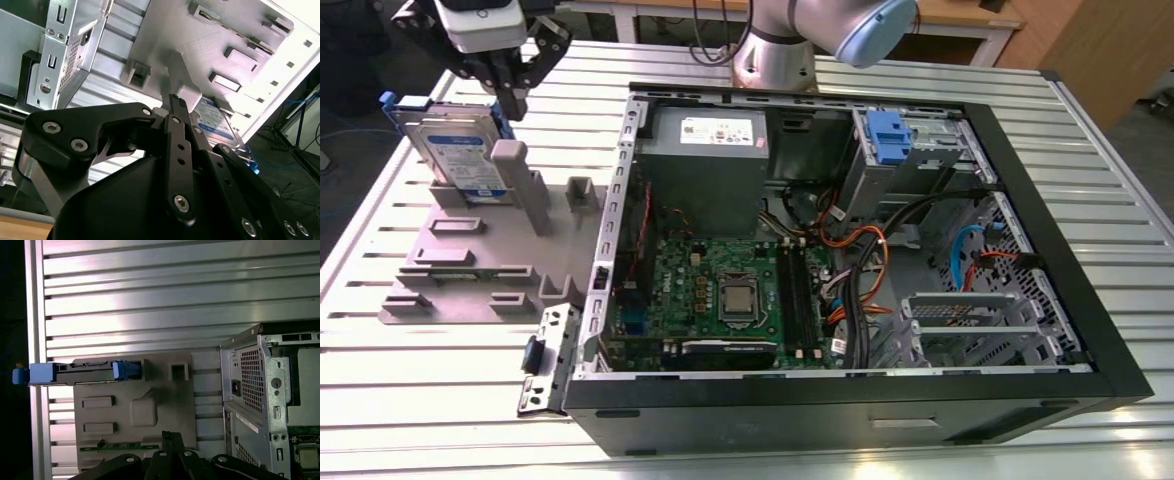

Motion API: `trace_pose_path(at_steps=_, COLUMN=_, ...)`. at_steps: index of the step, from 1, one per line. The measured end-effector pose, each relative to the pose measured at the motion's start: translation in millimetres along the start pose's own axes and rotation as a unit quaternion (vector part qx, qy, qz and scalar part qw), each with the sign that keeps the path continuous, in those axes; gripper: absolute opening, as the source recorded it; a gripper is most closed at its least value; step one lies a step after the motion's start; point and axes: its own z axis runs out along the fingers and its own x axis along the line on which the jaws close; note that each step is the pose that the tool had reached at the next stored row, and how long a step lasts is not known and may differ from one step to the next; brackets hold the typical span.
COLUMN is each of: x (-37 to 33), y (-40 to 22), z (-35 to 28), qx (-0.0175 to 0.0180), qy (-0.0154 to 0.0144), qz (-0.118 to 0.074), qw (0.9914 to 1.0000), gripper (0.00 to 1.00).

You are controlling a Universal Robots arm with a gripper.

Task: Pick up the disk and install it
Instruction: 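Reach for the disk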

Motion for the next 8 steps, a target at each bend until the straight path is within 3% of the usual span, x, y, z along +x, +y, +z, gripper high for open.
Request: trace_pose_path(at_steps=8, x=8.5, y=0.5, z=0.8, qx=0.0000, qy=0.0000, qz=0.000, qw=1.00000, gripper=0.11)
